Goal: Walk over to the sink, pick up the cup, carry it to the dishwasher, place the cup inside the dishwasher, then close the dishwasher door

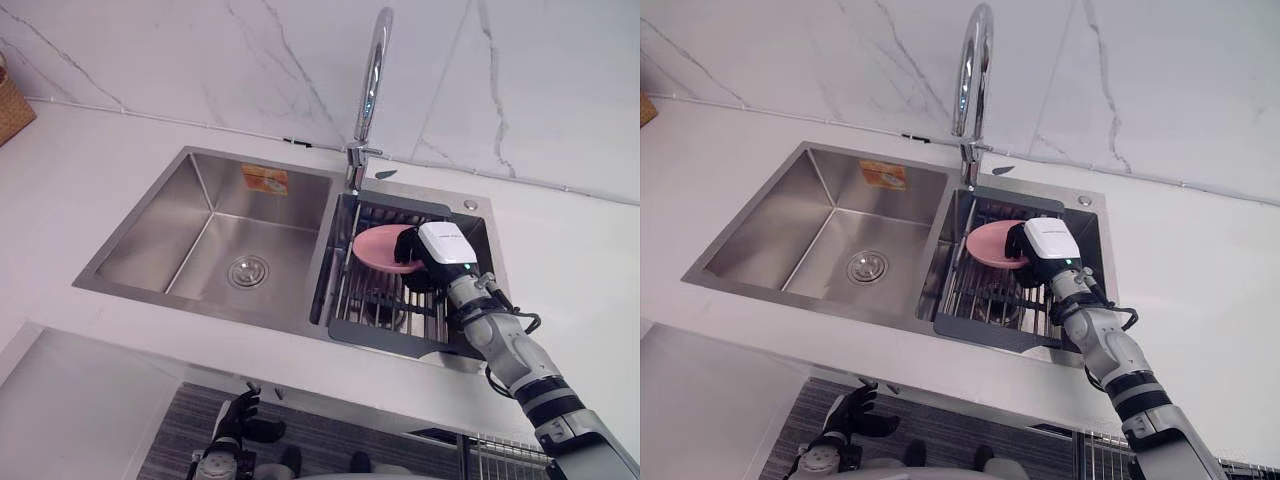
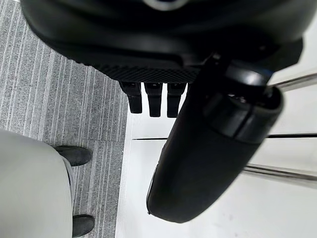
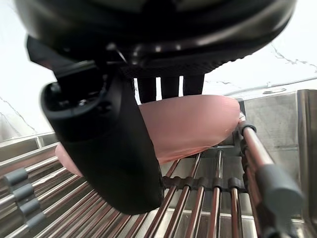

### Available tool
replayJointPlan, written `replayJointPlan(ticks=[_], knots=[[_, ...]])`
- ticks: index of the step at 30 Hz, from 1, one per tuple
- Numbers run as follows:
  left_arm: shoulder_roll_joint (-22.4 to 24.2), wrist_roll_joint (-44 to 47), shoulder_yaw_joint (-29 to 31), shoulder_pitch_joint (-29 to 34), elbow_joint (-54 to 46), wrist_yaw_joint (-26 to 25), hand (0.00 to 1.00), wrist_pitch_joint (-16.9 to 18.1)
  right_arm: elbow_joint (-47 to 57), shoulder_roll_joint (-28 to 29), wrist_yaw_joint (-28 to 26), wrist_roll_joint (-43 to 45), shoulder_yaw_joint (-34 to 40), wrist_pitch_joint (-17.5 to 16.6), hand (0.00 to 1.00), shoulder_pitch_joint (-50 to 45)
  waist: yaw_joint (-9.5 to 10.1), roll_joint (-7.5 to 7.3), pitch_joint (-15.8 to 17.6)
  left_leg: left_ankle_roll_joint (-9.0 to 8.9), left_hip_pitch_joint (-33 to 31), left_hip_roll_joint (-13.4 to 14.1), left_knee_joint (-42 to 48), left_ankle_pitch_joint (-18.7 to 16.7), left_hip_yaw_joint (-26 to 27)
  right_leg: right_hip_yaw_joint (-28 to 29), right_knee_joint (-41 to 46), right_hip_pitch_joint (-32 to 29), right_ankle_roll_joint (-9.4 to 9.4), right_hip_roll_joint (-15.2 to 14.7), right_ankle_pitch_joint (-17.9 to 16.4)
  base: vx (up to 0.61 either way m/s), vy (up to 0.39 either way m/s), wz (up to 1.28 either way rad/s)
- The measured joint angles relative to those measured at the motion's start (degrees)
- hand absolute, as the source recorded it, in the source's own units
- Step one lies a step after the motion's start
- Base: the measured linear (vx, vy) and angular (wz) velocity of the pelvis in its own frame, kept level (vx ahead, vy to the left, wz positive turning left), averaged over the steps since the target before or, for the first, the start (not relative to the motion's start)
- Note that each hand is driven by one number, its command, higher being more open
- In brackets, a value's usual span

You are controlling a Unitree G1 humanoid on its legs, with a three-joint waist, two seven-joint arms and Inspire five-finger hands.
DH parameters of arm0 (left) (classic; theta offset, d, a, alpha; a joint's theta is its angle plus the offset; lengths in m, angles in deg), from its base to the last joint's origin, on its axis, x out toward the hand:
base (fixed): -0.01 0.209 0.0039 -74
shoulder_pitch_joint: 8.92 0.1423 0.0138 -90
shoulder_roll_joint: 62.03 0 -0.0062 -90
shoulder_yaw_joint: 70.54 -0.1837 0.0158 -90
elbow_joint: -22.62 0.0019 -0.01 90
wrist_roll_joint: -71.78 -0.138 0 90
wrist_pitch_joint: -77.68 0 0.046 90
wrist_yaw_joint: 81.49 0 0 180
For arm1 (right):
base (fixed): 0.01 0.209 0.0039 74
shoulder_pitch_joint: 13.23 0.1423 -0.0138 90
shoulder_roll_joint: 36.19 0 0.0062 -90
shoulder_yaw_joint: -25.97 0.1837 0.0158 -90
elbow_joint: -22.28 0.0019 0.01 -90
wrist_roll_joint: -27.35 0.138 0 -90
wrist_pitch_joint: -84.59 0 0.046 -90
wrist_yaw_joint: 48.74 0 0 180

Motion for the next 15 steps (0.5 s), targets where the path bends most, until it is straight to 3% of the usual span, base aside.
replayJointPlan(ticks=[15], knots=[[-0.2,0.0,0.3,0.0,-0.6,0.0,0.90,0.0,7.9,-3.4,-1.5,-0.1,-1.1,-1.7,0.30,-0.2,-0.20,-1.06,0.6,-0.02,0.6,0.2,-0.5,0.1,0.3,0.4,0.0,0.2,0.02,-0.2,0.0,0.00,0.001,0.00]])
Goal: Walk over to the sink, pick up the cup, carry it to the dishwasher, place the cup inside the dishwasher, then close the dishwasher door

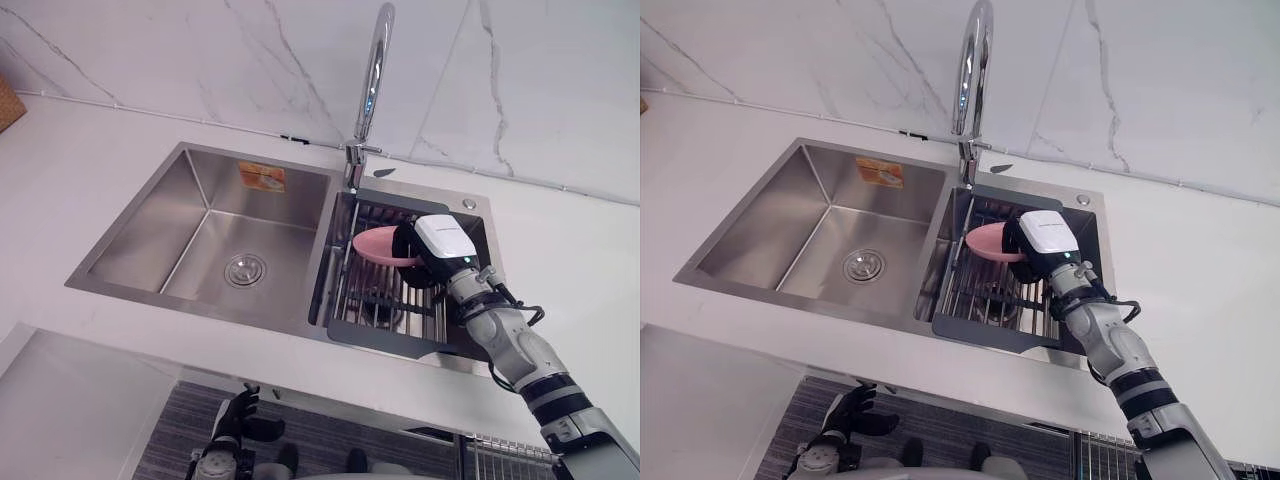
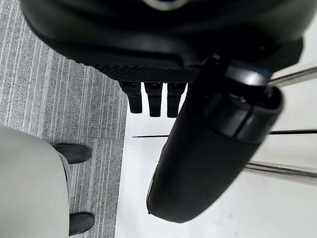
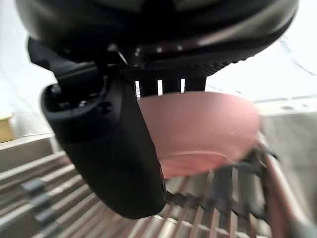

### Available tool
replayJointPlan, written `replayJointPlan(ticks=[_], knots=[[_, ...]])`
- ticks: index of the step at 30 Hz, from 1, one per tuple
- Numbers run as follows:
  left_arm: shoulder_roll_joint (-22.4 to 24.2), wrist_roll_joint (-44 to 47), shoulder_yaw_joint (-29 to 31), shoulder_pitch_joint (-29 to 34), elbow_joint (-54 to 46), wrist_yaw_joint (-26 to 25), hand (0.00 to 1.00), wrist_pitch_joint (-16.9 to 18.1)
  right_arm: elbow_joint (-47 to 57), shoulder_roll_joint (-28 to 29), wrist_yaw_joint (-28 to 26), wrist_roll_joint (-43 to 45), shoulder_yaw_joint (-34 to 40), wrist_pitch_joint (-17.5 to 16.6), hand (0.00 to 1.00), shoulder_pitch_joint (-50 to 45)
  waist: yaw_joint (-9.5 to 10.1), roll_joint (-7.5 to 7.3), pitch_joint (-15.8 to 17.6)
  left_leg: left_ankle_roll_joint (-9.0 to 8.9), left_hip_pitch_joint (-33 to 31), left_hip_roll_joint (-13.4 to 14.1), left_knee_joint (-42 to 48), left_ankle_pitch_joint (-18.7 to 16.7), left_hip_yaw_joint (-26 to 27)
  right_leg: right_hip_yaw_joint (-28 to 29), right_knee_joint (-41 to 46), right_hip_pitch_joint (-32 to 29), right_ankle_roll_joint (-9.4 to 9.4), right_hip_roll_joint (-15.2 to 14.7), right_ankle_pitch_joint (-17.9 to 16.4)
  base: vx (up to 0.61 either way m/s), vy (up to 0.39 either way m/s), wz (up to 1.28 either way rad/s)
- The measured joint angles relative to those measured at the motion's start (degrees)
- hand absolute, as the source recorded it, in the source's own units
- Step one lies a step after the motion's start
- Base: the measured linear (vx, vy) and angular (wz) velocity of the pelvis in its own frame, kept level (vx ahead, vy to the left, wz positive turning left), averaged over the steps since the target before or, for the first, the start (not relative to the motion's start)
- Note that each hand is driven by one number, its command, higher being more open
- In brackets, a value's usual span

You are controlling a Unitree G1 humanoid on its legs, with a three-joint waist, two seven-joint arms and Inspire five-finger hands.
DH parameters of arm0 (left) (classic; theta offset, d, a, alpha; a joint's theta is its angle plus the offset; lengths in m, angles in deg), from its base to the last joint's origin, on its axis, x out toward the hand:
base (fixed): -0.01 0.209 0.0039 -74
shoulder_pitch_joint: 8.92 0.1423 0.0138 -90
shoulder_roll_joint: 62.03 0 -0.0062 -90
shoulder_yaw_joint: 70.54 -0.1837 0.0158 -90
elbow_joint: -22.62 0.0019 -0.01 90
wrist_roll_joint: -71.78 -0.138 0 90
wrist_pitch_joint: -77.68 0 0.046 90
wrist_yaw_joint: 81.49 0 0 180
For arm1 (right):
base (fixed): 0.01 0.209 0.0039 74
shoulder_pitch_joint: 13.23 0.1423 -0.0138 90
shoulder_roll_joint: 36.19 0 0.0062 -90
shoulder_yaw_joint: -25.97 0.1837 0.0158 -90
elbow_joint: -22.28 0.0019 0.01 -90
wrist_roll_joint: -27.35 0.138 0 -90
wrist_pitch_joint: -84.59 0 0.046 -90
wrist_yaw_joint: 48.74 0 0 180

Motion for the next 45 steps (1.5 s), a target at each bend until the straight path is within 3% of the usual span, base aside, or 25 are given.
replayJointPlan(ticks=[9,18,29,35,40,45], knots=[[-0.1,0.0,0.9,0.0,0.0,0.0,0.90,0.0,9.0,-3.1,-0.1,-0.1,-1.0,-3.4,0.30,-2.5,-0.07,-0.58,0.4,-0.07,1.0,0.0,0.0,-0.1,0.9,0.8,0.4,0.6,0.03,0.0,0.0,-0.02,0.002,-0.04],[-0.1,0.0,1.1,0.0,0.3,-0.1,0.90,0.0,13.2,-3.6,0.0,-0.1,1.6,-3.5,0.30,-10.0,-0.51,-0.54,0.4,-0.07,1.5,0.0,0.0,-0.1,1.7,1.4,0.7,0.6,0.04,0.0,0.0,-0.01,-0.001,-0.02],[-0.2,0.0,2.3,-0.1,2.4,-0.9,0.90,-0.3,29.4,3.3,2.1,0.1,15.7,-3.1,0.30,-20.1,-2.12,-0.10,0.0,0.05,3.1,0.2,-0.6,-0.1,3.3,3.5,1.4,0.6,0.01,0.3,0.0,-0.02,-0.005,-0.09],[-0.3,0.0,2.1,-0.2,3.7,-1.0,0.90,-0.5,34.8,6.1,3.2,2.2,16.9,-3.5,0.30,-22.9,-2.93,0.26,-1.3,0.15,2.5,0.3,-0.5,-0.2,3.2,3.4,1.3,0.4,-0.08,0.4,-0.1,0.00,-0.002,0.00],[-0.3,0.0,1.9,-0.7,4.2,-1.1,0.90,-0.5,38.4,7.1,4.8,2.2,19.3,-4.4,0.30,-25.0,-3.21,0.87,-1.0,-0.12,-1.9,0.3,7.1,-4.0,3.4,3.8,1.6,-0.8,-0.33,1.0,0.0,-0.01,-0.012,-0.04],[-0.2,1.5,1.9,-0.8,4.5,-1.9,0.90,-0.8,38.2,7.3,5.6,2.2,19.8,-4.2,0.30,-24.0,-3.06,3.11,-1.0,-0.24,-5.3,1.9,15.7,-9.3,7.3,8.5,2.5,-3.0,-0.92,3.2,0.6,-0.01,-0.004,-0.43]])
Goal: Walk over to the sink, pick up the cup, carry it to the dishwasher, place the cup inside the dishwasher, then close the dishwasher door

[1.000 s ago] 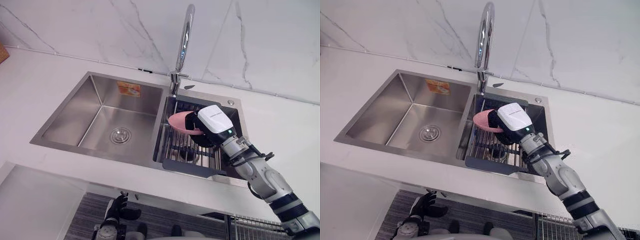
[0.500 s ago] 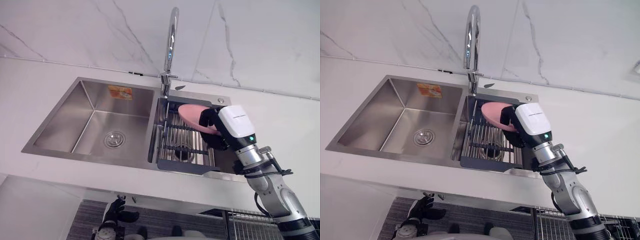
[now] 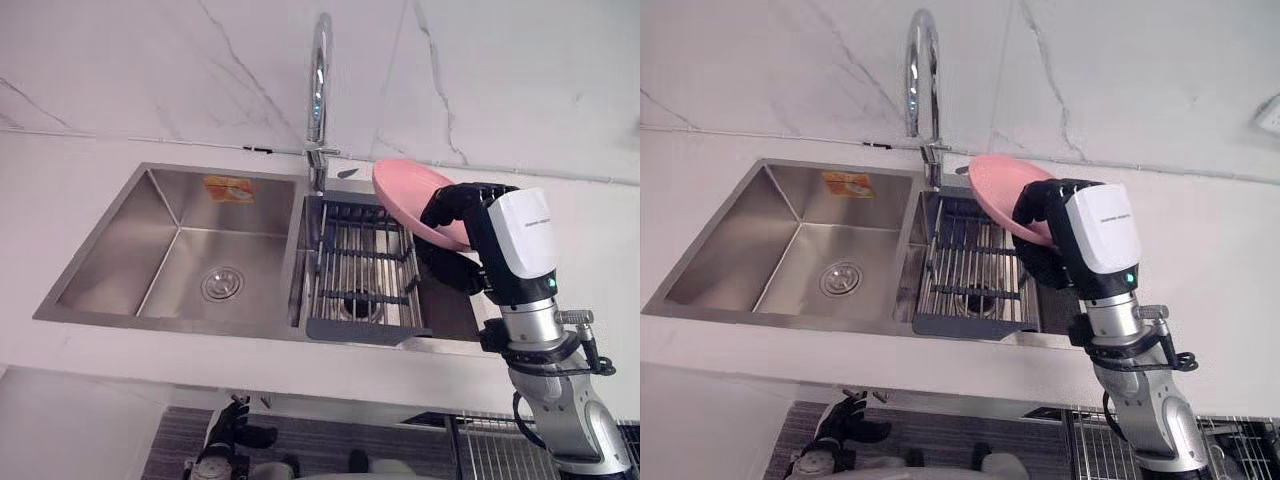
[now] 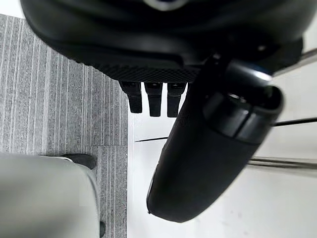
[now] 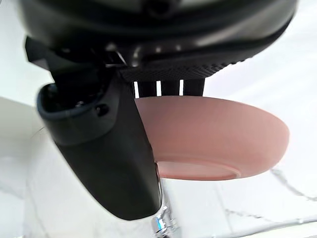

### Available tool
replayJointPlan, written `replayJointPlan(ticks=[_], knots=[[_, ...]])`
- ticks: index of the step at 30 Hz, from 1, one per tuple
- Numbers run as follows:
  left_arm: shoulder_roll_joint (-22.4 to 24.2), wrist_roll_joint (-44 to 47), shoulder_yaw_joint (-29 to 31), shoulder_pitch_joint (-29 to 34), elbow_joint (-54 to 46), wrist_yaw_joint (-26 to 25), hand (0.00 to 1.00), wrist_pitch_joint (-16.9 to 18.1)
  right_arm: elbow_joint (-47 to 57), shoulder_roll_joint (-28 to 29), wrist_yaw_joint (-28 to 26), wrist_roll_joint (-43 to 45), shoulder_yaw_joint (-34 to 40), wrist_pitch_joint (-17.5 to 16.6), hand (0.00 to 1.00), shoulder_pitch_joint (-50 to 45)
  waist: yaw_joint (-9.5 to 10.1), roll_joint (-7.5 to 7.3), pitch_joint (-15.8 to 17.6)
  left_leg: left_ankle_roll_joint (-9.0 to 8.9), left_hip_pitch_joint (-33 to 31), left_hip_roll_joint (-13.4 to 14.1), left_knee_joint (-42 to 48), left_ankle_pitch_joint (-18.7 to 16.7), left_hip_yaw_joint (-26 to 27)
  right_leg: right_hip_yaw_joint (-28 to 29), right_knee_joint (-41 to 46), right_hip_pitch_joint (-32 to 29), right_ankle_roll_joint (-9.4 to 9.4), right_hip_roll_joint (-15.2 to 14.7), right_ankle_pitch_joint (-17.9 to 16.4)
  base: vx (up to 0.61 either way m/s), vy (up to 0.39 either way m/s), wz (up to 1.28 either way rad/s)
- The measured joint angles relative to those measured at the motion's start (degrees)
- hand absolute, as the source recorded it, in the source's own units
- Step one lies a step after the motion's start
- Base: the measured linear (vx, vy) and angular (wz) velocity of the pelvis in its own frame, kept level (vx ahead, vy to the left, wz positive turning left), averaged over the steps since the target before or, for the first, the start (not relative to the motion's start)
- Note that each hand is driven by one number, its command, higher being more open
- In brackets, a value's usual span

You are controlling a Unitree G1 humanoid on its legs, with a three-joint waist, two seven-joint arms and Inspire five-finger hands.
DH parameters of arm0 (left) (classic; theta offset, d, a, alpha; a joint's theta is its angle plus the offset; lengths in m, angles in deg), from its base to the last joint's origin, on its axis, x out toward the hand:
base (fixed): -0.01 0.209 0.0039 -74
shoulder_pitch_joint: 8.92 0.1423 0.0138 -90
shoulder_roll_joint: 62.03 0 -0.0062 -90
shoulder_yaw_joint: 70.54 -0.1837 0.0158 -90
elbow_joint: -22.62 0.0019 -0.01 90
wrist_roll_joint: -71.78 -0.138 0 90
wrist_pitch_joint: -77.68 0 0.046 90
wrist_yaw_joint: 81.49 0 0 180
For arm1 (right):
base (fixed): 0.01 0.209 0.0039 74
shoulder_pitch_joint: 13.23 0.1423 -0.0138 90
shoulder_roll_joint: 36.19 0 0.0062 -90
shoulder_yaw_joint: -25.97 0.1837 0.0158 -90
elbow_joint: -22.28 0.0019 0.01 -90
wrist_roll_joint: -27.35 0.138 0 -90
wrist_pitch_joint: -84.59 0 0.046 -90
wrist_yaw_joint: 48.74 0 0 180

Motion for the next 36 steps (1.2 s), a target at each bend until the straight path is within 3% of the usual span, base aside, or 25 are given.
replayJointPlan(ticks=[4,9,10,11,13,15,17,22,24,27,36], knots=[[-1.6,0.1,0.1,1.8,-0.1,-0.6,0.90,0.0,-0.5,1.2,0.1,0.0,0.0,1.0,0.30,-0.1,-0.37,0.08,0.0,0.10,-0.3,1.1,1.9,-1.9,5.0,5.7,0.0,-1.9,0.22,1.7,1.2,-0.02,0.039,-0.87],[-1.7,0.6,0.5,4.4,-0.4,-1.5,0.90,0.2,-4.0,3.4,0.2,-0.6,-0.5,3.3,0.30,0.5,-0.04,-0.02,0.3,1.12,-1.4,1.0,3.4,-3.0,11.2,14.6,1.3,-6.5,2.24,3.4,4.0,-0.04,0.079,-1.05],[-1.5,1.3,1.3,4.6,-0.5,-1.5,0.90,0.2,-6.3,3.6,0.1,-1.2,-1.2,4.5,0.30,1.6,-0.06,-0.04,0.6,1.63,-1.4,1.3,4.1,-3.4,13.0,13.8,2.4,-7.8,2.06,3.6,5.2,-0.18,0.066,-1.09],[-1.4,2.0,2.0,4.8,-0.6,-1.5,0.90,0.2,-7.9,4.1,0.1,-2.1,-1.7,5.7,0.30,2.6,0.25,0.14,1.3,2.40,-1.2,2.5,3.7,-3.3,15.7,8.9,2.4,-7.8,-0.07,2.7,5.4,-0.20,0.056,-1.11],[-1.4,2.9,2.1,4.3,-0.7,-1.4,0.90,0.4,-8.1,4.2,0.1,-3.5,-1.8,6.7,0.30,3.0,0.24,-0.06,3.0,2.86,-0.1,2.3,3.8,-3.1,18.8,-1.8,13.3,-9.6,-2.32,-0.5,-1.3,-0.20,0.038,-0.79],[-1.5,3.0,2.1,4.3,-0.4,-1.5,0.90,0.1,-7.7,4.1,0.1,-5.0,-1.7,6.5,0.30,2.5,-0.07,0.05,3.1,3.13,0.0,2.2,3.8,-3.2,20.2,-3.5,18.8,-9.2,-1.73,-2.2,-5.8,-0.16,0.014,-0.47],[-1.9,3.0,2.2,4.3,-0.4,-1.6,0.90,0.0,-6.1,4.2,0.2,-5.7,0.1,5.8,0.30,-0.7,-0.20,-0.45,2.8,3.25,-0.2,1.7,3.0,-3.8,20.6,-4.0,14.3,-5.1,0.09,-3.4,-8.6,-0.12,-0.059,-0.22],[-1.6,3.0,3.1,6.5,-0.4,-1.8,0.90,-0.3,-5.9,5.7,0.2,-6.9,7.2,5.9,0.30,-9.0,-0.17,0.62,-0.1,1.33,0.0,1.4,-1.3,-0.2,16.0,-4.7,4.1,-2.0,-0.14,-1.4,-4.3,0.01,-0.064,-0.02],[-1.1,3.0,3.5,7.3,-0.3,-1.8,0.90,-0.4,-6.0,7.1,0.2,-6.9,11.2,6.6,0.30,-10.9,-0.56,0.78,-0.8,1.44,0.9,1.1,-3.4,1.6,15.9,-4.7,2.2,-1.0,-0.06,-1.3,-3.2,0.10,-0.044,-0.01],[-0.8,3.0,3.5,8.3,0.0,-1.8,0.90,-0.5,-8.1,8.0,0.6,-6.8,14.9,7.5,0.30,-11.6,-1.32,0.88,-0.8,1.44,2.8,0.8,-4.7,2.0,15.5,-4.7,0.2,1.1,0.16,-1.3,-2.5,0.09,0.007,0.01],[-0.6,2.9,2.8,9.2,0.3,-1.4,0.90,-0.5,-16.5,8.0,1.3,-6.6,16.6,8.1,0.30,-11.8,-1.47,1.29,-1.1,1.60,4.2,0.0,-6.5,2.5,16.8,-3.1,-2.5,2.3,0.73,-1.5,-1.1,-0.02,0.031,-0.08]])
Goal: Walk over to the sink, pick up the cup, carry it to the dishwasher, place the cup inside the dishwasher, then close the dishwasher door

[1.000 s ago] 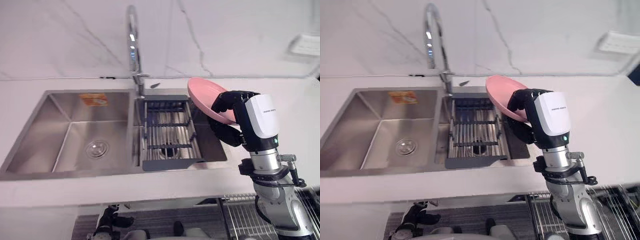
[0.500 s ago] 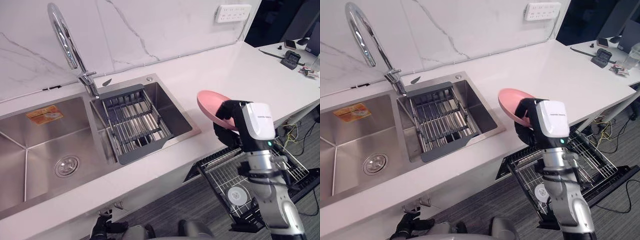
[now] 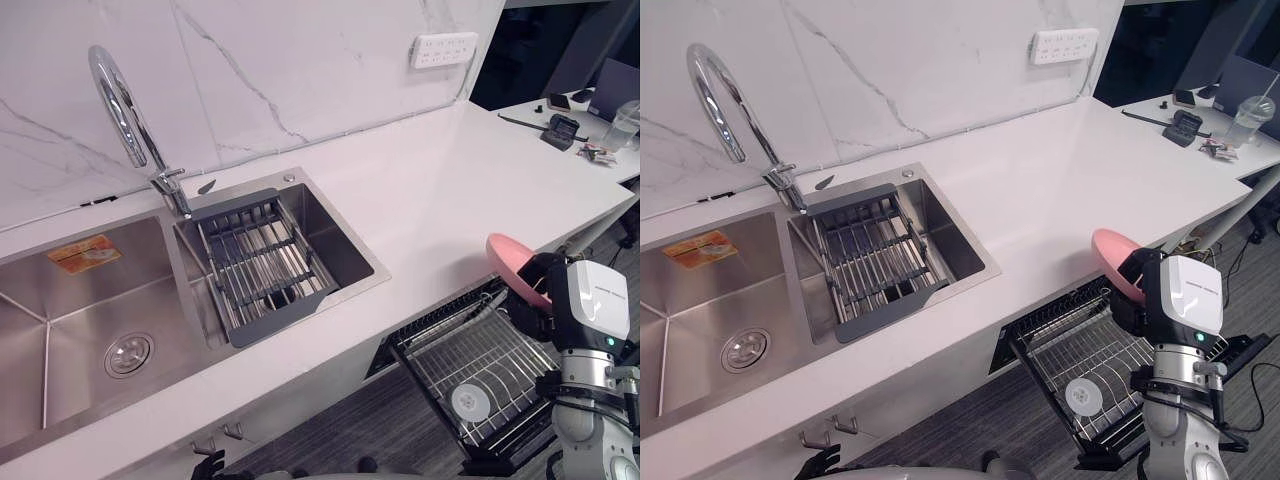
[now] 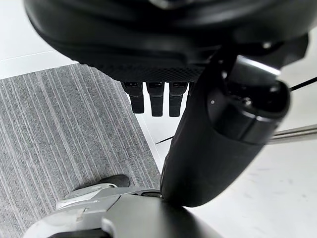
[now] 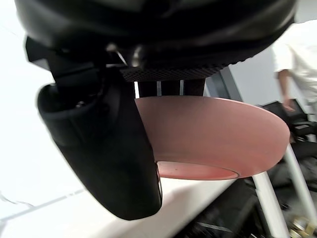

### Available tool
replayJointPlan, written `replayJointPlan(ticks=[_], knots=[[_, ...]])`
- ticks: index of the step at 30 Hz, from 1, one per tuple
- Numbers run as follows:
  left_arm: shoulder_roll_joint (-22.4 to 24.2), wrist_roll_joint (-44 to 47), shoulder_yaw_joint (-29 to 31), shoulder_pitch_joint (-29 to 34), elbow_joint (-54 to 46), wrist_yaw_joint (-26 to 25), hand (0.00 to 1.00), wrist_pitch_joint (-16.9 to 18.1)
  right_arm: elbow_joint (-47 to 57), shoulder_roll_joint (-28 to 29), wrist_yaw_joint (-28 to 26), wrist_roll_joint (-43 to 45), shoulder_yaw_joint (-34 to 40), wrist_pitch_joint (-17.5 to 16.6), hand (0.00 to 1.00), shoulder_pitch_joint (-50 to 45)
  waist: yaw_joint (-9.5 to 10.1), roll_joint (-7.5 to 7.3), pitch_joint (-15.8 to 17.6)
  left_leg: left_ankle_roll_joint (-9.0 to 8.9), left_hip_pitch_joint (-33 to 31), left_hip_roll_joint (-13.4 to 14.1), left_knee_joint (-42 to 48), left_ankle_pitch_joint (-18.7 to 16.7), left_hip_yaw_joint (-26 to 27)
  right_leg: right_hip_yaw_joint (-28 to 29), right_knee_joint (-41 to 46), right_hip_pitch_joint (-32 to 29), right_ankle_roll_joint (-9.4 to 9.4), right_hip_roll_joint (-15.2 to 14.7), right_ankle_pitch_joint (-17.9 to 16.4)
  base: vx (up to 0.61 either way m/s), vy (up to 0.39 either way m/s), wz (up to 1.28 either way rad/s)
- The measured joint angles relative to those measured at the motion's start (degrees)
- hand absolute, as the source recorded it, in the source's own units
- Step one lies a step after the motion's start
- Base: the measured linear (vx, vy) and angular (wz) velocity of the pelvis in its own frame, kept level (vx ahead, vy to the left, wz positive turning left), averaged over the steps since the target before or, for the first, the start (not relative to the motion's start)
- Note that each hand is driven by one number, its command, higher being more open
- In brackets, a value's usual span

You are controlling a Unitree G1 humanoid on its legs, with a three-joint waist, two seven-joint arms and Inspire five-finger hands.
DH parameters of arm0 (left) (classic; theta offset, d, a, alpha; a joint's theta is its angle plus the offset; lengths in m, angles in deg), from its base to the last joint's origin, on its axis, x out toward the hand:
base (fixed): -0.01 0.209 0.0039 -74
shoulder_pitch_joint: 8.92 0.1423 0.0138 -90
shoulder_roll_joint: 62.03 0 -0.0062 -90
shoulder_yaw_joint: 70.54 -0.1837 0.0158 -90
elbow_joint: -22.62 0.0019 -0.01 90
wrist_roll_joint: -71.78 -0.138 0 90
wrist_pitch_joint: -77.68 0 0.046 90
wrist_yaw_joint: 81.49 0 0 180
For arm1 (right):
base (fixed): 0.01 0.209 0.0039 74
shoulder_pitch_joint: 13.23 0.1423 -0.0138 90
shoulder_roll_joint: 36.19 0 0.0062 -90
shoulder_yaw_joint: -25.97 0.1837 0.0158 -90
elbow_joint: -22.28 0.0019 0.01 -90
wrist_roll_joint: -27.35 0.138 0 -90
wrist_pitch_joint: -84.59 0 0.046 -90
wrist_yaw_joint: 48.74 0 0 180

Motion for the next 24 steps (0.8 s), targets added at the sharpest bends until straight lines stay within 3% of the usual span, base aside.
replayJointPlan(ticks=[3,9,14,20,24], knots=[[0.3,0.0,-0.9,0.0,0.1,0.2,0.90,0.0,-2.3,0.0,0.1,1.7,2.4,0.6,0.30,0.0,-0.01,1.44,0.4,0.00,-0.2,-0.2,-0.1,0.0,0.8,0.9,0.1,-0.6,0.21,-0.1,0.2,-0.03,0.024,-0.14],[3.5,0.0,-0.9,-0.1,-1.2,0.5,0.90,0.0,-3.0,-0.2,1.2,4.7,7.1,3.3,0.30,0.3,-0.10,5.99,2.1,0.40,-3.0,-0.4,0.1,0.2,3.1,3.2,4.7,-6.3,0.58,-0.5,-0.6,-0.02,0.022,-0.18],[4.0,0.2,-0.8,-0.6,-3.1,0.2,0.90,0.3,-3.0,-0.1,1.3,7.9,6.0,4.5,0.30,2.0,0.21,6.49,4.8,0.27,-6.0,0.0,1.4,0.0,6.3,6.1,9.7,-12.4,0.30,0.2,-2.1,-0.06,-0.040,-0.29],[4.1,1.3,-0.7,-2.7,-4.1,-0.1,0.90,1.0,-3.5,-0.7,2.4,10.3,3.7,4.9,0.30,8.6,0.50,6.75,8.9,0.19,-9.4,1.6,3.7,-0.5,9.9,9.5,10.5,-16.7,-0.06,1.9,-0.7,-0.02,-0.039,-0.33],[4.3,2.3,-1.0,-3.1,-5.1,-0.1,0.90,1.5,-7.1,-2.4,2.6,11.1,0.9,5.0,0.30,12.7,1.13,7.24,10.0,0.15,-10.5,2.1,3.9,-0.5,10.3,9.9,10.5,-17.7,-0.28,2.4,-0.2,0.03,-0.021,-0.07]])
